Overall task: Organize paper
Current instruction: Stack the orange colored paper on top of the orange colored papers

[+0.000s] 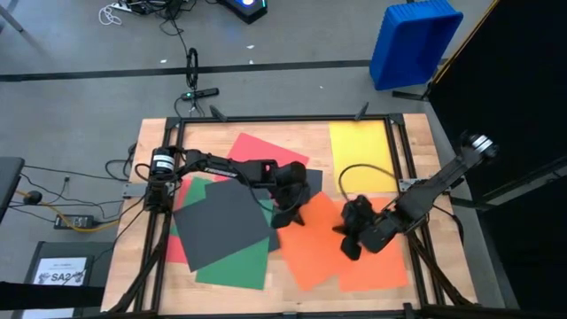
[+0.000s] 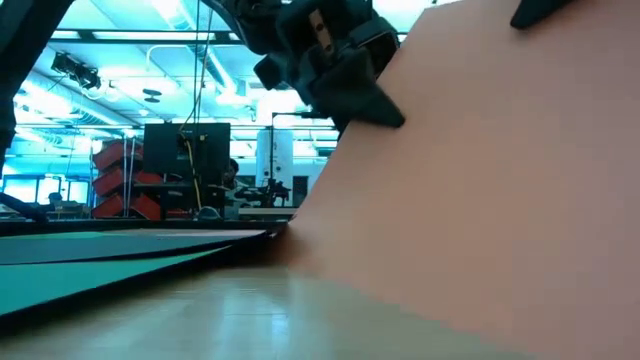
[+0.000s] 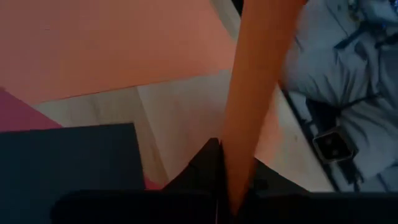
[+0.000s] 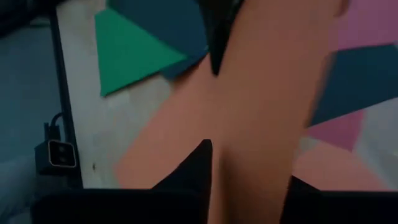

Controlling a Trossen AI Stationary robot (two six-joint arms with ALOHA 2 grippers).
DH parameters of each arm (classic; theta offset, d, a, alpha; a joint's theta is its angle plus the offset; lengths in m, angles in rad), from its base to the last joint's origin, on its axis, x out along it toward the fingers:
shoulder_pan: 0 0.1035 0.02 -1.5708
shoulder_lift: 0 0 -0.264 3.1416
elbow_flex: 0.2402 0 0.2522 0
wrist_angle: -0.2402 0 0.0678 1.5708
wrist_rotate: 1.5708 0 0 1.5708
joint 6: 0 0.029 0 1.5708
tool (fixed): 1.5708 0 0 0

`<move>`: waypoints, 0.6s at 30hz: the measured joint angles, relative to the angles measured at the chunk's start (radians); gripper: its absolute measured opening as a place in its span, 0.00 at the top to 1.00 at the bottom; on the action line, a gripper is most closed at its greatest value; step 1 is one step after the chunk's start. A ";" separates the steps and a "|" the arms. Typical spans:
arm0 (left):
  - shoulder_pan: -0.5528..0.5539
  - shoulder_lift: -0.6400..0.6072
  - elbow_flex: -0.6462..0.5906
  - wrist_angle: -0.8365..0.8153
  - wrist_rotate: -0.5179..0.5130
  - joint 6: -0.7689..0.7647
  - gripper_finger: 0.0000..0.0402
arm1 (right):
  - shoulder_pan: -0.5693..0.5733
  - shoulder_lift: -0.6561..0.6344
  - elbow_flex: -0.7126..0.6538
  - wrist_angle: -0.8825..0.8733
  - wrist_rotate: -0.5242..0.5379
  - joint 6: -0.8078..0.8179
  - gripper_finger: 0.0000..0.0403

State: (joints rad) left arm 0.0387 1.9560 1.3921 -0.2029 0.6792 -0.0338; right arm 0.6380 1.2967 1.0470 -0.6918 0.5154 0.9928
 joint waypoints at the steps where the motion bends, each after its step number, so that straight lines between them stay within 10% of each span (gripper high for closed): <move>1: 0.000 0.000 0.005 0.000 0.000 -0.020 1.00 | 0.000 -0.025 0.000 -0.023 0.015 0.000 0.89; 18: -0.009 0.000 0.008 0.193 -0.119 -0.458 1.00 | 0.057 -0.277 -0.001 -0.217 0.206 0.001 0.71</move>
State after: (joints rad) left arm 0.0302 1.9556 1.4002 -0.0101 0.5602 -0.4920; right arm 0.6948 1.0199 1.0464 -0.9091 0.7216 0.9934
